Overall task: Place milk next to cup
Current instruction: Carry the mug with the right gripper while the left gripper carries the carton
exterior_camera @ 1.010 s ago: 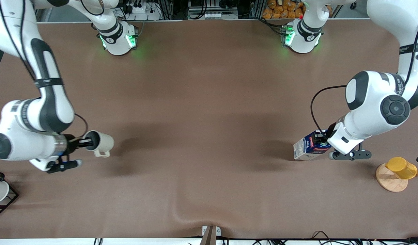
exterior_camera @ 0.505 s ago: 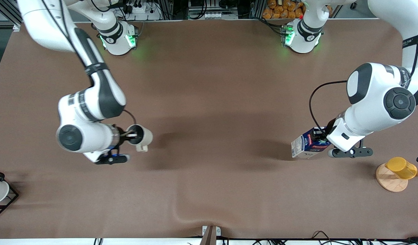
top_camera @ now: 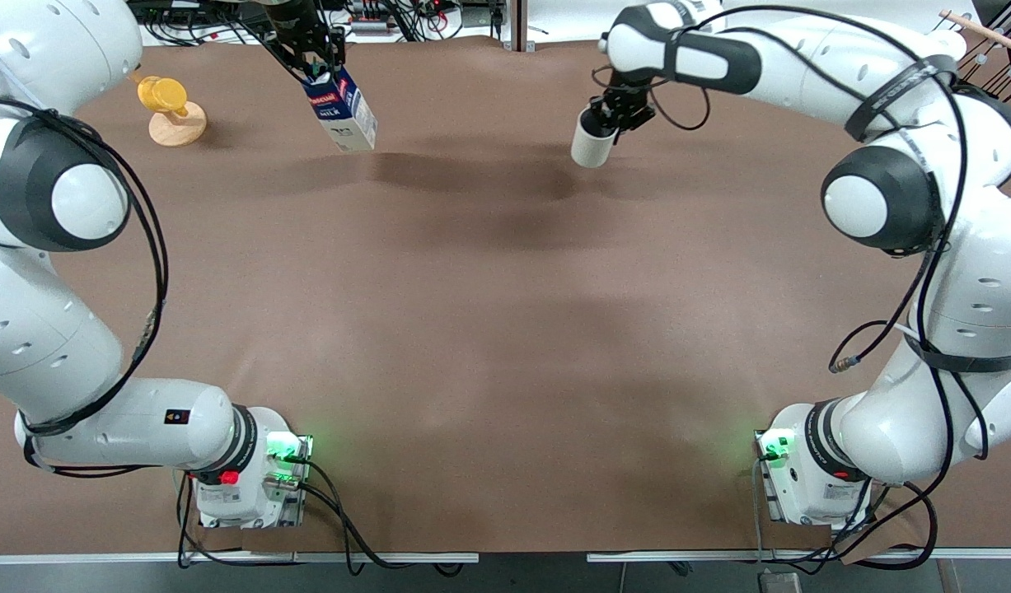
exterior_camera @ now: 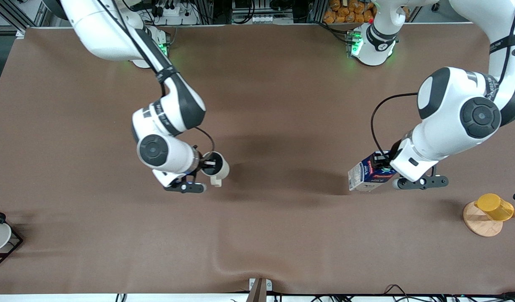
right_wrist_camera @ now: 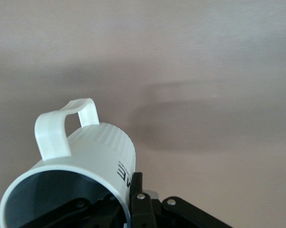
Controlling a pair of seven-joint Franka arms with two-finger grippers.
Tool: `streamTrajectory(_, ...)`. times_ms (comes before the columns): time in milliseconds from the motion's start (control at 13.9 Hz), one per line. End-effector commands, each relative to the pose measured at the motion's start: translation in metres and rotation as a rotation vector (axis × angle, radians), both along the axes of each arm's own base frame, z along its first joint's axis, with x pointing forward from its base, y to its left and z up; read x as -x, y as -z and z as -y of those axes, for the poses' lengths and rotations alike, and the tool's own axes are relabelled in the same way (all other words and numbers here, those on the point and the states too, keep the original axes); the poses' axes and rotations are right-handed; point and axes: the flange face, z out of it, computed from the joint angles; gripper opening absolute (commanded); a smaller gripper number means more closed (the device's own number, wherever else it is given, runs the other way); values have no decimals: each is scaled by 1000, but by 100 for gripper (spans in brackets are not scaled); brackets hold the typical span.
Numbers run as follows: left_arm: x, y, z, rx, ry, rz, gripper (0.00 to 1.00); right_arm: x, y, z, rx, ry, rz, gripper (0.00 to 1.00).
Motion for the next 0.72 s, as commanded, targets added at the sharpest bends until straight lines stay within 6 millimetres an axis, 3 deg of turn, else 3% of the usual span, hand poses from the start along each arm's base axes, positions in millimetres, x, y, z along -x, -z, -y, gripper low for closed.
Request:
streamTrajectory(0,8,-10,11,16,-30,-14,14,3,6,-29,-10,92,28,0)
streamTrajectory(433,18,-8,45,23,-55,-27,14,8,30,-37,58,487,-39,0)
streamTrajectory(649,21,-6,55,25,-56,-31,14,21,53,-72,61,670,-25,0)
